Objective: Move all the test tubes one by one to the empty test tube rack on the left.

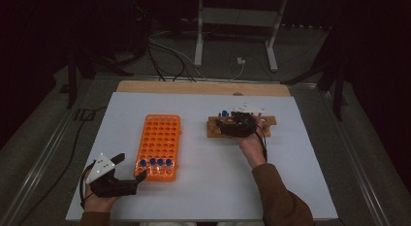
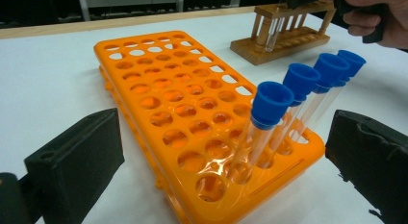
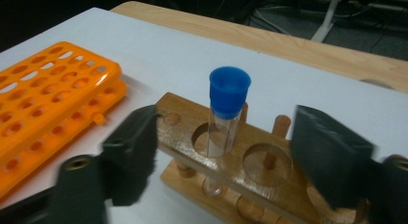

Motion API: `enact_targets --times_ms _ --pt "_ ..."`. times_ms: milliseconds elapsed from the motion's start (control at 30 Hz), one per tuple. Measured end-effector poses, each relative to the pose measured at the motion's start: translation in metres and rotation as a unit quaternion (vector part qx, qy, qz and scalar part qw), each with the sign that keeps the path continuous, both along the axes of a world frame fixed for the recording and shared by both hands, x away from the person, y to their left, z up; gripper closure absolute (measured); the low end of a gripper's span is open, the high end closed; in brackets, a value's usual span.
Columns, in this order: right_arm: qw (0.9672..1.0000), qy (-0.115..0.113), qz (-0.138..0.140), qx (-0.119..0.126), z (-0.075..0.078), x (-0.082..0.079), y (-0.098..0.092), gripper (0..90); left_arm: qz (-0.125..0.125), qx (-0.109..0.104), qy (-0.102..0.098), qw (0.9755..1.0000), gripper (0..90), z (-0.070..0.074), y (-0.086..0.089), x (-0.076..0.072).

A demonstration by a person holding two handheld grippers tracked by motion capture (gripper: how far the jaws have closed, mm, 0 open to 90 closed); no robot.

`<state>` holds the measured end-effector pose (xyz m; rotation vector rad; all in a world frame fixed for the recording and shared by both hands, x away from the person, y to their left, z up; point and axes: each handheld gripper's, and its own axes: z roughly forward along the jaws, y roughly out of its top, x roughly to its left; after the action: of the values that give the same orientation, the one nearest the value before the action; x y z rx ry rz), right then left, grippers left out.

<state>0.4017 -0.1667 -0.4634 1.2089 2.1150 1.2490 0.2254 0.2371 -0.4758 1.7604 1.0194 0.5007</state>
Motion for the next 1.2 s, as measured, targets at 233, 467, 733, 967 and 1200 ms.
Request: enact_targets --times_ms 233,467,733,967,1200 --pt "0.9998 -0.021 0.0 -0.003 -0.003 0.0 0.007 61.5 0.002 0.001 0.002 1.0 0.5 -0.001 0.0 0.001" --pt "0.9996 -0.029 0.002 -0.007 -0.004 -0.001 0.012 75.2 0.005 0.0 0.003 1.0 0.5 -0.001 0.001 0.001" --pt "0.9987 -0.04 0.001 -0.03 -0.003 -0.004 0.017 77.1 0.007 0.0 0.002 1.0 0.5 -0.001 0.0 0.001" --pt "0.9988 -0.041 -0.003 -0.026 -0.001 -0.003 0.015 77.2 0.009 0.002 0.001 1.0 0.5 -0.001 -0.001 0.001" --pt "0.9988 -0.048 -0.01 -0.005 0.009 -0.005 0.01 77.1 0.011 -0.001 -0.001 0.9999 0.5 -0.001 0.0 0.001"
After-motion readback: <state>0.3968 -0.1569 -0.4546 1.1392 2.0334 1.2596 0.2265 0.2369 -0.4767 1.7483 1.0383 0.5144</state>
